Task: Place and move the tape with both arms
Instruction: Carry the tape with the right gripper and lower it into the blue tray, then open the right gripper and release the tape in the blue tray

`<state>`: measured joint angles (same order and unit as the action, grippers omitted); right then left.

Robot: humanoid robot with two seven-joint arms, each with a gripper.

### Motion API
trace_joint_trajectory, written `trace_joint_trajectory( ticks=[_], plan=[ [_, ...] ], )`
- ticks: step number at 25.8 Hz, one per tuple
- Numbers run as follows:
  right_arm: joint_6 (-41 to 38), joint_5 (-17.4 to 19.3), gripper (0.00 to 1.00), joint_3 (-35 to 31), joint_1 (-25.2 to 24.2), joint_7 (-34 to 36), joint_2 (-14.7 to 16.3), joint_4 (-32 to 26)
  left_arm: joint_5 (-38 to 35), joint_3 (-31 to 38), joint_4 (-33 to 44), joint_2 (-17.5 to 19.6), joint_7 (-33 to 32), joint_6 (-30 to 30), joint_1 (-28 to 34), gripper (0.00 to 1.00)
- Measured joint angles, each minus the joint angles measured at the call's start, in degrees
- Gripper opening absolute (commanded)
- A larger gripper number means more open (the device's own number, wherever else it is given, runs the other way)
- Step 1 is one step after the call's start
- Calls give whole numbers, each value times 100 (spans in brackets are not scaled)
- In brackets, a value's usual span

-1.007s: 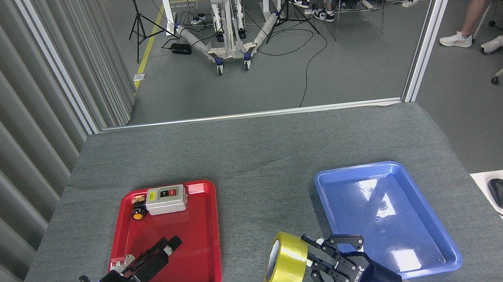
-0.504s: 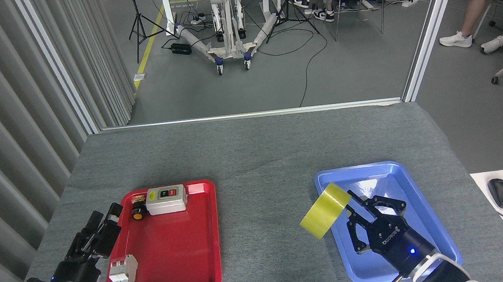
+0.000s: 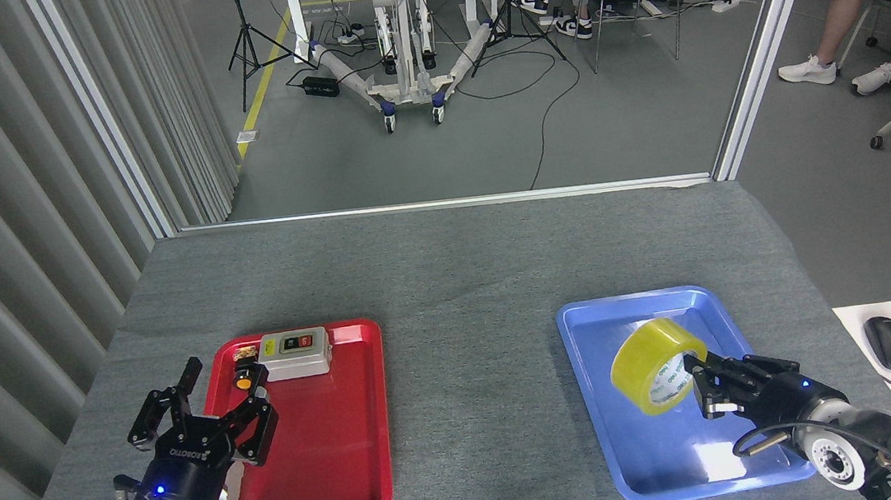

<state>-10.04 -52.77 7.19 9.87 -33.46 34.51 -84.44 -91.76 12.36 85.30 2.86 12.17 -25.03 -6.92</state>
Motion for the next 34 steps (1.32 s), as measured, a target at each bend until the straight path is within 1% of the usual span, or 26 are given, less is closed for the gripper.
trace_joint_trajectory(
  ticks=[2,6,9,12,14,16,19,22,24,27,30,34],
  plan=[
    [289,65,0,-65,21,-535,59,-1,-494,-261,27,-6,188,283,55,97],
    [755,138,0,-41,204,-1816,274,42,-885,-659,303,-48,245,593,335,99],
    [868,266,0,22,428,-2548,363,162,-913,-786,685,-260,-106,641,641,99],
    [911,610,0,104,727,-2931,395,524,-847,-838,880,-527,-438,634,817,99],
    [914,808,0,216,974,-3035,398,839,-794,-850,917,-616,-535,628,850,99],
    [928,924,0,396,1246,-3096,397,1180,-758,-854,931,-658,-601,627,862,99],
    [941,988,0,722,1664,-3112,373,1666,-713,-862,923,-693,-662,653,871,99],
    [948,1002,0,909,1950,-3115,353,2065,-591,-856,843,-713,-697,697,842,99],
    [948,1003,0,995,2031,-3115,336,2248,-414,-851,730,-719,-730,771,772,99],
    [958,1003,0,1135,2055,-3132,325,2370,-196,-849,530,-710,-879,1031,653,99],
    [959,998,0,1215,2053,-3103,325,2420,-118,-849,332,-667,-980,1200,518,99],
    [963,970,0,1249,2042,-3036,311,2443,-103,-843,129,-633,-997,1275,420,99]
  ],
)
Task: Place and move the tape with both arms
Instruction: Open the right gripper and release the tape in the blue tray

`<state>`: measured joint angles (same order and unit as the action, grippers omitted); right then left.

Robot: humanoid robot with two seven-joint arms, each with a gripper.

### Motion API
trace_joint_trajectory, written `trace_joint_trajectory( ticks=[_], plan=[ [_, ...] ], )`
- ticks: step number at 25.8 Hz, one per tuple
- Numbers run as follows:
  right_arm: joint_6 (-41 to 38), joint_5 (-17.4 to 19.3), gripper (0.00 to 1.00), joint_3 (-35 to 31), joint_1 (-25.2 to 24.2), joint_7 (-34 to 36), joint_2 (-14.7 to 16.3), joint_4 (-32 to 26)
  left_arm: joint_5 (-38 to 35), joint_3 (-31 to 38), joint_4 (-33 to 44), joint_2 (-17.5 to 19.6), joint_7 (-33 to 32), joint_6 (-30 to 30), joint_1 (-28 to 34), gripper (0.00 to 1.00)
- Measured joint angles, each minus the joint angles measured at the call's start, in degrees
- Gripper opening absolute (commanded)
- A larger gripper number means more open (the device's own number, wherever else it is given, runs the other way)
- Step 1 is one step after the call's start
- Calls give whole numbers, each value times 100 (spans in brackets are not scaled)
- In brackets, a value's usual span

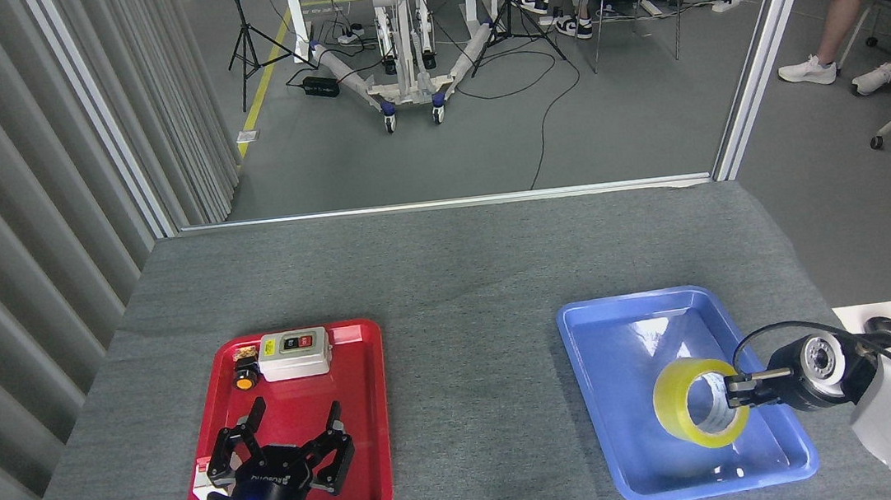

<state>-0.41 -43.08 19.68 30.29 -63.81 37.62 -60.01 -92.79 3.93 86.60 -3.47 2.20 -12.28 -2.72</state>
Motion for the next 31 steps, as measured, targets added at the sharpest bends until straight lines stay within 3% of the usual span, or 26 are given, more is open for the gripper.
trace_joint_trajectory(
  ticks=[7,23,31],
  plan=[
    [11,-38,0,9,-20,75,-54,7,6,37,-77,43,22,26,-44,99],
    [33,-78,21,7,-66,341,-144,11,197,222,-81,133,26,21,-52,99],
    [80,-151,37,10,-116,430,-176,13,227,343,-91,153,-15,21,-71,99]
  ],
)
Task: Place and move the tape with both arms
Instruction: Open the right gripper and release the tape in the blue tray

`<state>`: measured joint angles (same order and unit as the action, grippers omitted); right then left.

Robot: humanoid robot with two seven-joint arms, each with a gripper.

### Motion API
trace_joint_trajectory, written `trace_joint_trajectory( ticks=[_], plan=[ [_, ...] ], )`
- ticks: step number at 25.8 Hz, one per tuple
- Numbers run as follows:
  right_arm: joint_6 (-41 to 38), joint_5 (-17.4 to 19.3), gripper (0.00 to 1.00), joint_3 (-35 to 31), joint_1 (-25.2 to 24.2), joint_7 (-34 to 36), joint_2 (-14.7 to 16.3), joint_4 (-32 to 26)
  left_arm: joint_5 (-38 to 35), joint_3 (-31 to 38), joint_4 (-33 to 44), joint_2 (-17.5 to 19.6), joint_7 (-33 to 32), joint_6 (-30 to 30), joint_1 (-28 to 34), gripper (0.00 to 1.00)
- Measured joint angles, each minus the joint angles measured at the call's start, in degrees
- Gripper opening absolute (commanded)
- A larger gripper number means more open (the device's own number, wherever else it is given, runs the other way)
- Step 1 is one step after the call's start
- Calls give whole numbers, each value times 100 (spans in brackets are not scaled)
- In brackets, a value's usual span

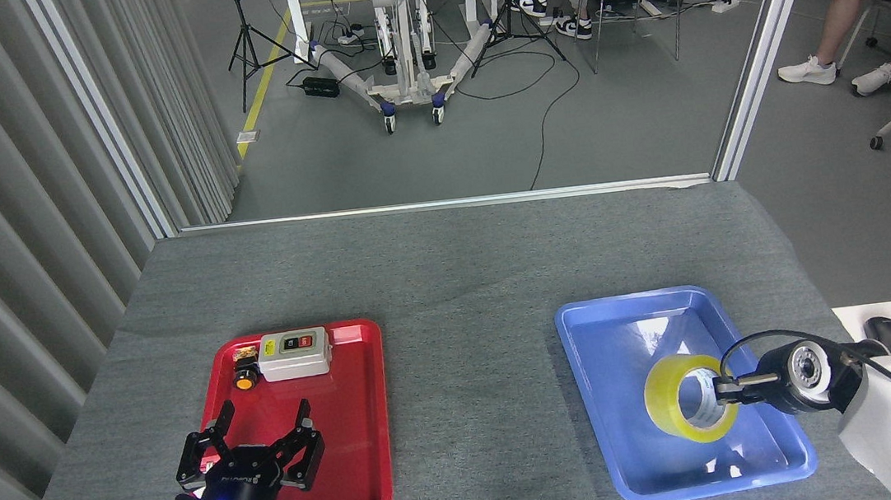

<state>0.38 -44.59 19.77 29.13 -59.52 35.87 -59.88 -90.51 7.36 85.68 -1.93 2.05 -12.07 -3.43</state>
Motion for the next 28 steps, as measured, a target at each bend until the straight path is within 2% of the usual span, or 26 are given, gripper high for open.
trace_joint_trajectory(
  ticks=[3,5,9,20,24,28],
  plan=[
    [14,-8,43,9,-22,1,-4,4,5,41,3,41,0,4,-19,99],
    [12,-8,51,2,-18,-20,-4,-3,6,75,3,61,0,5,-21,99],
    [11,-5,60,-3,-27,138,1,-5,7,138,21,106,-2,7,-16,99],
    [-44,11,76,-39,-27,457,-2,-87,151,221,6,321,-4,-5,-83,99],
    [-73,12,81,-65,-60,1147,-95,-180,163,222,5,323,-18,-5,-84,99],
    [-165,-91,82,-109,-207,2220,-176,-339,166,233,8,334,-71,-5,-97,99]
  ],
)
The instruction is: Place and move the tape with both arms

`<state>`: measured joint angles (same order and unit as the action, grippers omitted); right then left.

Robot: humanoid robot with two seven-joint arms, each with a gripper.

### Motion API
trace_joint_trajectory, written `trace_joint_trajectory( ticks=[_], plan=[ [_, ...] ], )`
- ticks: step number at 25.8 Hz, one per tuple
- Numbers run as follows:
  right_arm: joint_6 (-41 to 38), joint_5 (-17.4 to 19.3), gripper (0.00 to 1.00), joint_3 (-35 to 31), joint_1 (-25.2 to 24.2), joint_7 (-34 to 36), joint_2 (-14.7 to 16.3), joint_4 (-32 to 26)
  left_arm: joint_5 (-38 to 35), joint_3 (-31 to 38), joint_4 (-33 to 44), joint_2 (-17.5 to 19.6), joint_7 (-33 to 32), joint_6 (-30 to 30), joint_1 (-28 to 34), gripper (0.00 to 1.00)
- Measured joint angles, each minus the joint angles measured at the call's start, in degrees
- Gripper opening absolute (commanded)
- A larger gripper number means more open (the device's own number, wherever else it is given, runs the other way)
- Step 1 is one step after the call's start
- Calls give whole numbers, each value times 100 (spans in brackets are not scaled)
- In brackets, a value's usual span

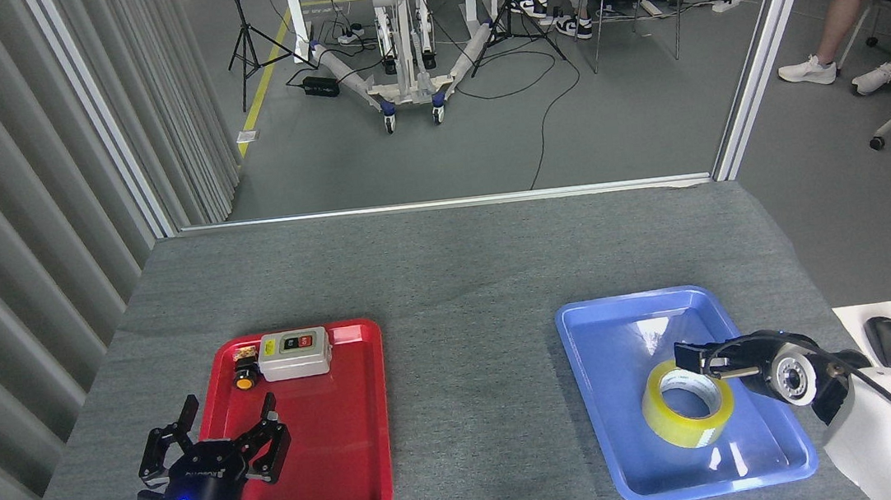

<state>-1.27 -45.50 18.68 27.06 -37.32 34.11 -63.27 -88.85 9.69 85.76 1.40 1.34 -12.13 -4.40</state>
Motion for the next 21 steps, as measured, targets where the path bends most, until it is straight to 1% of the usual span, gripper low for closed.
trace_joint_trajectory(
  ticks=[1,3,4,8,10,13,17,19,21],
  plan=[
    [-60,-116,82,-42,-52,258,-20,-63,0,3,-1,16,-20,0,0,99],
    [-205,-528,82,-246,-270,681,-97,-190,0,11,-2,57,-68,6,0,99],
    [-299,-833,82,-393,-388,897,-172,-246,-1,13,4,70,-77,11,2,99],
    [-686,-2211,82,-1081,-928,1701,-649,-514,-3,22,78,85,-96,176,21,99],
    [-820,-2746,82,-1402,-1201,2099,-856,-694,3,23,131,93,-95,249,41,99],
    [-974,-3247,81,-1781,-1580,2785,-1103,-920,86,23,176,108,-102,267,56,99],
    [-1028,-3738,81,-2106,-1984,3763,-1238,-1179,182,26,186,148,-95,267,58,99],
    [-1040,-3984,81,-2305,-2196,4071,-1343,-1412,197,42,183,167,-79,267,71,99],
    [-1057,-4229,81,-2512,-2434,4200,-1570,-1727,202,55,173,179,-68,267,79,99]
  ],
)
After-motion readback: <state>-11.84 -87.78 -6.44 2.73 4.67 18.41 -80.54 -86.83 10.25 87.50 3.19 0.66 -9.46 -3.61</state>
